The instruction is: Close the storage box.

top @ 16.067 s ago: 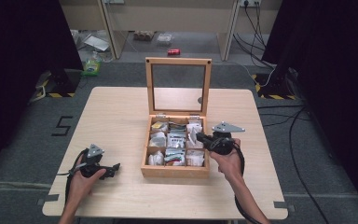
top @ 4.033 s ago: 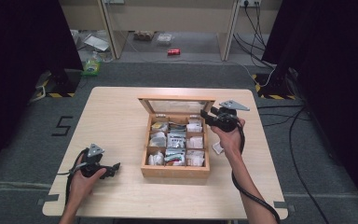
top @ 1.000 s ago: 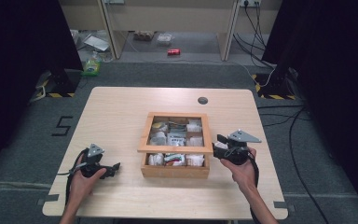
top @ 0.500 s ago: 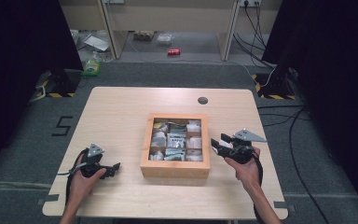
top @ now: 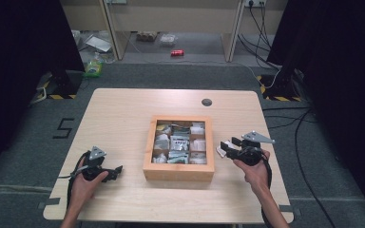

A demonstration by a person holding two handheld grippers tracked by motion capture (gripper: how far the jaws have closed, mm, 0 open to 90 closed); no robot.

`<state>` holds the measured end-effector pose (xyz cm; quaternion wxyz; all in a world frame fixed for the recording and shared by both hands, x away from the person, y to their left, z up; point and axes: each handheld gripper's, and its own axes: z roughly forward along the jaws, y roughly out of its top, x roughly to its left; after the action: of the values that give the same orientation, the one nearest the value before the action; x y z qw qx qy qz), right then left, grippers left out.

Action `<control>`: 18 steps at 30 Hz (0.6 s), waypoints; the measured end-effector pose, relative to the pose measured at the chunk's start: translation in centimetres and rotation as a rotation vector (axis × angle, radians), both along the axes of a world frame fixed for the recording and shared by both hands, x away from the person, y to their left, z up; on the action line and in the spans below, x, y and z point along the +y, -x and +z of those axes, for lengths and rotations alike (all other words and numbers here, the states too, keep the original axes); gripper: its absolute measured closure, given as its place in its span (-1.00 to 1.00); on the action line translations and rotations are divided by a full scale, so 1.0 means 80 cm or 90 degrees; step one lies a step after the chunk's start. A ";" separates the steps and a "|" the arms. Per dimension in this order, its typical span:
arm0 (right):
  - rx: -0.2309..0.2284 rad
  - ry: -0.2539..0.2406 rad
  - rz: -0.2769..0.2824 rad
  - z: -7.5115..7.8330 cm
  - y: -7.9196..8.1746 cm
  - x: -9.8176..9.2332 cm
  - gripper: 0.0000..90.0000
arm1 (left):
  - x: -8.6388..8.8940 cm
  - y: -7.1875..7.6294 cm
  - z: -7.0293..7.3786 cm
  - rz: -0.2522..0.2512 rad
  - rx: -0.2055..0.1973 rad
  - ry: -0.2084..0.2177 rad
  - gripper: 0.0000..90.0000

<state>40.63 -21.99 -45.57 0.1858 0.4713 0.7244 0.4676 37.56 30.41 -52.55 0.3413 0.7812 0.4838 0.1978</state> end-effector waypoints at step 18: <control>0.044 0.001 -0.084 -0.002 -0.012 -0.060 -0.27 | 0.000 0.000 0.000 0.000 0.000 0.000 -1.00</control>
<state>41.57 -26.78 -45.69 0.1912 0.5336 0.6981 0.4375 37.56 30.41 -52.54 0.3410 0.7814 0.4838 0.1978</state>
